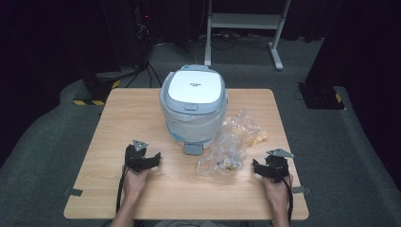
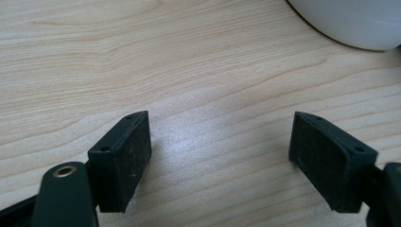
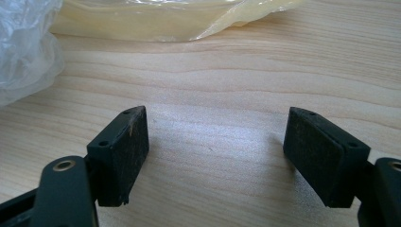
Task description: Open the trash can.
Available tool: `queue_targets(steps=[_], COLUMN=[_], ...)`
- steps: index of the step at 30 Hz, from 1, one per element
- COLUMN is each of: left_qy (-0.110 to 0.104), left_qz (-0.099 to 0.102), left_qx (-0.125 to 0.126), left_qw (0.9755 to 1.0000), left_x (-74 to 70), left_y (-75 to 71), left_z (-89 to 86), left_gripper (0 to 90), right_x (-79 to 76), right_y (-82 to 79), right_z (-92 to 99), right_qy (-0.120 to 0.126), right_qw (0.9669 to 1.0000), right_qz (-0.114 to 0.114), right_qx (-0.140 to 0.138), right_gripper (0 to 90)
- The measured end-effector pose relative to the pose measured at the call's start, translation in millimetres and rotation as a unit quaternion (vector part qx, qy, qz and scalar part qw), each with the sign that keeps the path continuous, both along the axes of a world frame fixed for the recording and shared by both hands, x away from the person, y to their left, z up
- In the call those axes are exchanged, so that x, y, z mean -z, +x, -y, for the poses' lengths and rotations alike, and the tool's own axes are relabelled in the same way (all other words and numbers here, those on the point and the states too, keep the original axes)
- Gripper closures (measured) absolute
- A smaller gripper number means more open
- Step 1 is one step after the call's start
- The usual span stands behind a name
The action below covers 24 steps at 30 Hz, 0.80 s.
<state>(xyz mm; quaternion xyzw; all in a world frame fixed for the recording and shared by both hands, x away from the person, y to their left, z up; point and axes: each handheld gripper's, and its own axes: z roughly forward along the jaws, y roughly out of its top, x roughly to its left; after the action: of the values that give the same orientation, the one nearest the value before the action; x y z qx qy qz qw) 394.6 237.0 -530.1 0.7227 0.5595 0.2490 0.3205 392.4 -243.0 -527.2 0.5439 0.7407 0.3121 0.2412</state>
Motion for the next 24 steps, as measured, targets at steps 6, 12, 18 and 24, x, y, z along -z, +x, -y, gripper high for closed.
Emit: queue_targets(steps=[6, 12, 18, 24], left_qy=[-0.016, -0.038, -0.051, -0.055], left_qz=[0.000, 0.000, 0.000, 0.000], left_qx=[-0.010, -0.005, 0.010, 0.020], left_qw=[0.9998, 0.9993, 0.9987, 0.9983], left_x=[-0.8, -1.3, -2.8, -4.1], left_y=[-0.2, -0.8, 1.9, 3.5], left_z=[-1.5, 1.3, 9.9, 16.6], left_gripper=[23.4, 21.5, 20.3, 19.2], right_x=[0.0, 0.0, 0.0, -0.1], right_y=[0.0, -0.2, 0.0, 0.0], right_z=[0.0, -0.3, 0.0, 0.0], right_qy=[0.000, 0.002, 0.000, 0.000], right_qw=[1.0000, 1.0000, 1.0000, 1.0000], right_qz=[0.000, -0.001, 0.000, 0.000], right_qx=[0.000, 0.001, 0.000, -0.001], right_gripper=[22.9, 23.0, 23.0, 23.1])
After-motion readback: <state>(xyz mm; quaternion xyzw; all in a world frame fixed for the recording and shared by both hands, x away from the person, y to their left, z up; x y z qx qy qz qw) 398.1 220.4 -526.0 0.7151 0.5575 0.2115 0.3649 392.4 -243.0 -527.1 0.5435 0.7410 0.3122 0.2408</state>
